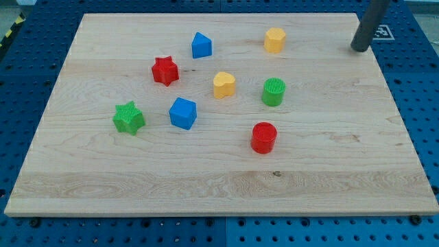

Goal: Push the blue cube slightly to the right side of the green star

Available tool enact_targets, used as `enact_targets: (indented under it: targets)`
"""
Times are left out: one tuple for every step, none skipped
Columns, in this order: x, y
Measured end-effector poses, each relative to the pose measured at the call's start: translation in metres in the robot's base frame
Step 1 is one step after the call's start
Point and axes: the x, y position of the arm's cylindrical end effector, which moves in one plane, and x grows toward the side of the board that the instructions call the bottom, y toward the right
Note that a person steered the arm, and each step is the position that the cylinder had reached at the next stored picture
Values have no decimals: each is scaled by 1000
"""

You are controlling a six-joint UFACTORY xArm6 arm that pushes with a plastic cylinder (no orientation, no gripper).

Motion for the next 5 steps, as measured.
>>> enact_targets:
  targets:
    - [23, -48]
    - [42, -108]
    - [43, -168]
    - [43, -234]
    - [46, -281]
